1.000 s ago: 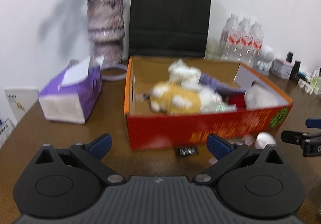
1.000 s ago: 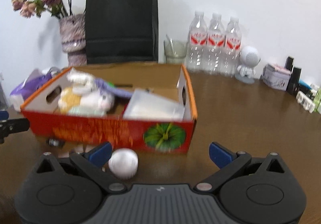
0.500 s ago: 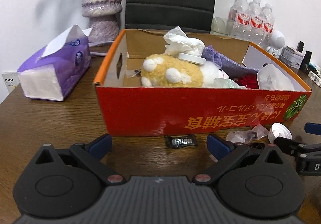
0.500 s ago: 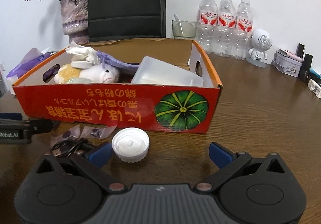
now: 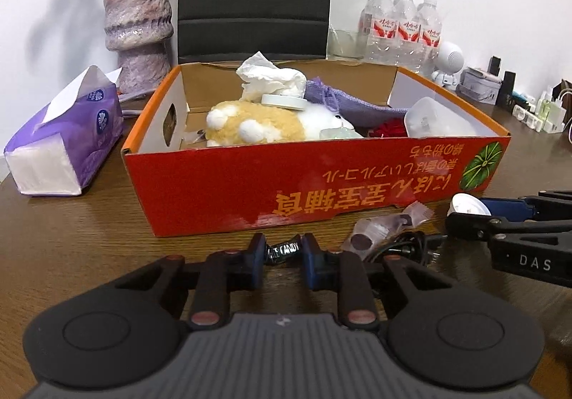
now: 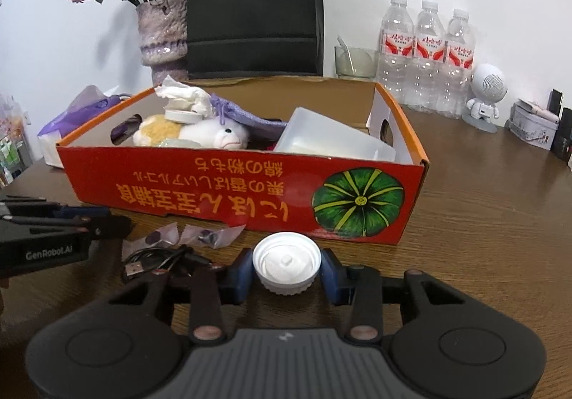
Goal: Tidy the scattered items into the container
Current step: 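Carry candy wrapper and white cap into box and open both tools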
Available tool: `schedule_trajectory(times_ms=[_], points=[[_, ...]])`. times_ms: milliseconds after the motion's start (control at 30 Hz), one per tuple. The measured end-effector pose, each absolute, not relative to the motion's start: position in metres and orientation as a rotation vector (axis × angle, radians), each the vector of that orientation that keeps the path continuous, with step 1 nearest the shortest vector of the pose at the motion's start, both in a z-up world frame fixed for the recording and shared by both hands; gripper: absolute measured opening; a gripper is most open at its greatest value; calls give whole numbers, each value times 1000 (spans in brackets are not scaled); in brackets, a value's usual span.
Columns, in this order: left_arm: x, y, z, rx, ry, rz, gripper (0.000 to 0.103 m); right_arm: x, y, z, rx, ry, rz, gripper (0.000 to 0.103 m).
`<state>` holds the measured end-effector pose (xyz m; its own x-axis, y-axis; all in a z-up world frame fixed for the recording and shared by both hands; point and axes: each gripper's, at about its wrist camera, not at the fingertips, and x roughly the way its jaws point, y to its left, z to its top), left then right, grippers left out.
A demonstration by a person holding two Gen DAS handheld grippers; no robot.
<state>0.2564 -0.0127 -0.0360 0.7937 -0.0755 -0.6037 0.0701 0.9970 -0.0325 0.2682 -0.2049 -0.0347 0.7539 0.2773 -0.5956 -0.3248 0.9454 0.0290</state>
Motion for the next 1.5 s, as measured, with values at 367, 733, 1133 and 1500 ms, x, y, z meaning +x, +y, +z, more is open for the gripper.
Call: schedule_trajectory(times_ms=[367,733,1133,1500], points=[[241,-9,-28,-24,605,-88,23,259,-207,-28,-67,592,329,39],[222,-12,-1,-37,524,-137,23,242,-202,-6,-92,507,353,39],[235,-10,41,-28,411,-149,23,243,-191,28,-135,400,370,39],[274,2,57,-113,359,-112,23,279,-176,51,-111,355,378,39]])
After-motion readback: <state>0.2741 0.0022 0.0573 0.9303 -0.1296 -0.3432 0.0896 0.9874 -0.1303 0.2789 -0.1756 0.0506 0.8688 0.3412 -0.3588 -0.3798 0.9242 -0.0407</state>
